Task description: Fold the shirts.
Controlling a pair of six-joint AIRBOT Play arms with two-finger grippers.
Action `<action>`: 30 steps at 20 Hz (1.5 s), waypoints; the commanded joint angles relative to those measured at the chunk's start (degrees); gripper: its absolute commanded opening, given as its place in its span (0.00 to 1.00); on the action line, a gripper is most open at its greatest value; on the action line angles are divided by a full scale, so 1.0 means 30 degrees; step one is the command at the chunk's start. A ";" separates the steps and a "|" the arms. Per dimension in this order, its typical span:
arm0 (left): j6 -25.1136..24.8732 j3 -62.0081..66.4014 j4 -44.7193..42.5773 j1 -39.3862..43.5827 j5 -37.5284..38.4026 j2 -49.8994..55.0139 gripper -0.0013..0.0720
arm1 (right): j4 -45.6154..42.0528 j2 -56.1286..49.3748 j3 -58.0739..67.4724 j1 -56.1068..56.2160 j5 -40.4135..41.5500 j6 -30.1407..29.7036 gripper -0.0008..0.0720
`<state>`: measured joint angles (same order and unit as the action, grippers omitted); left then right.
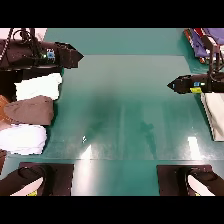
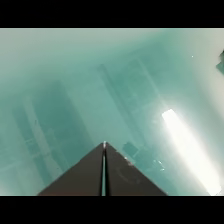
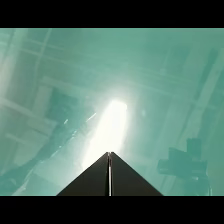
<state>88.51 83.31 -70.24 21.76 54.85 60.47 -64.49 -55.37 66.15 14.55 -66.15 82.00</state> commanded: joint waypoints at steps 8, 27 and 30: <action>0.0000 0.0007 0.0000 0.0007 -0.0007 0.0000 0.05 | 0.0015 0.0015 0.0015 0.0036 -0.0007 0.0007 0.03; 0.3249 0.0080 -1.2706 -0.7956 -0.5472 0.7621 0.77 | 0.0015 0.0015 0.0015 0.0036 0.0576 0.0007 0.03; 0.2812 0.1370 -1.1985 -0.9289 -0.6120 1.1198 0.77 | 0.0015 0.0007 0.0007 0.0036 0.1005 0.0007 0.03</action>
<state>97.47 84.90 -107.18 -1.39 40.01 85.06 -64.45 -55.37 66.15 14.59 -64.38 82.02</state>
